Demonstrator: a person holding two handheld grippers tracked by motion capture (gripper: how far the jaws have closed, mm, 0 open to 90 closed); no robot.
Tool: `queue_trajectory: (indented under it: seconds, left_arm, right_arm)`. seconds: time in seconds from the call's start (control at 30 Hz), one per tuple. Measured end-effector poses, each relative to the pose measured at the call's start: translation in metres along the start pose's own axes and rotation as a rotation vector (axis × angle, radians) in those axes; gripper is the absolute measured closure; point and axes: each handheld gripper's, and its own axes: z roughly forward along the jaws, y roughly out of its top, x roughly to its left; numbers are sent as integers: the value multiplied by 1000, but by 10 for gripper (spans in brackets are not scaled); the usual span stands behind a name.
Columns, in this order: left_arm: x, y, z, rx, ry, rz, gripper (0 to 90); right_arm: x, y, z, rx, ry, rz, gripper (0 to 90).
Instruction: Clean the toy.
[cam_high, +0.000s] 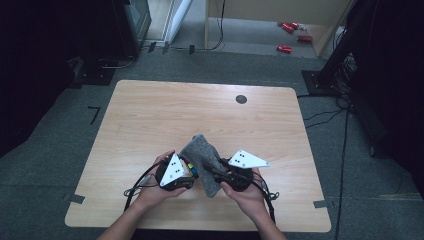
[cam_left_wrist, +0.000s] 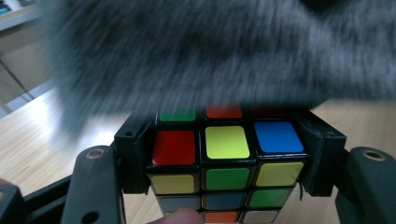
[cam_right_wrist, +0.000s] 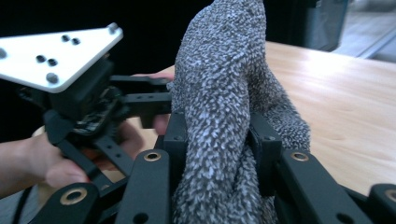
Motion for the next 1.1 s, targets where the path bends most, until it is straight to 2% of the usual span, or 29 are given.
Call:
queue_trajectory:
  seconds: [0.07,0.13,0.2,0.27,0.3,0.37,0.43,0.47,0.53,0.67,0.73,0.77,0.83,0.93,1.0,1.07,1.1]
  left_arm:
    - [-3,2,-1,-7,-6,9,345]
    - [-3,3,-1,-4,1,25,345]
    - [-3,3,-2,-7,3,25,345]
    - [-1,3,-3,-16,7,20,346]
    - [-1,3,-4,-14,14,22,346]
    - [1,2,-4,-14,14,15,346]
    - [2,2,-4,-5,18,10,345]
    - [2,2,-3,0,21,8,346]
    - [1,1,-1,8,17,4,345]
    - [-2,3,-1,5,5,9,346]
    - [-2,4,-2,-3,3,6,346]
    - [-2,5,-3,1,7,14,346]
    - [-1,5,-4,-6,8,15,346]
    - [2,6,-7,-29,2,-2,346]
    - [3,6,-9,-42,-1,-8,346]
    - [6,6,-11,-67,-16,-34,346]
    - [8,6,-12,-80,-24,-40,346]
  right_arm:
    - [3,-4,5,30,6,-16,672]
    - [4,-7,9,53,-13,-35,671]
    - [3,-7,9,53,-24,-41,671]
    - [-1,-7,7,62,-78,-48,671]
    - [-5,-7,7,74,-107,-47,666]
    - [-14,-7,3,65,-116,2,666]
    - [-18,-6,-1,64,-152,18,666]
    - [-19,-6,-2,50,-142,24,666]
    - [-14,-3,-4,16,-90,24,666]
    - [8,-3,5,37,-11,-73,663]
    - [13,-5,10,62,-15,-104,662]
    - [13,-7,11,70,-21,-103,662]
    - [8,-8,10,56,-25,-85,664]
    - [-3,-5,5,53,-97,-56,664]
    - [-13,-5,0,27,-115,2,665]
    - [-22,-5,-5,21,-158,22,665]
    - [-26,-5,-8,6,-155,45,664]
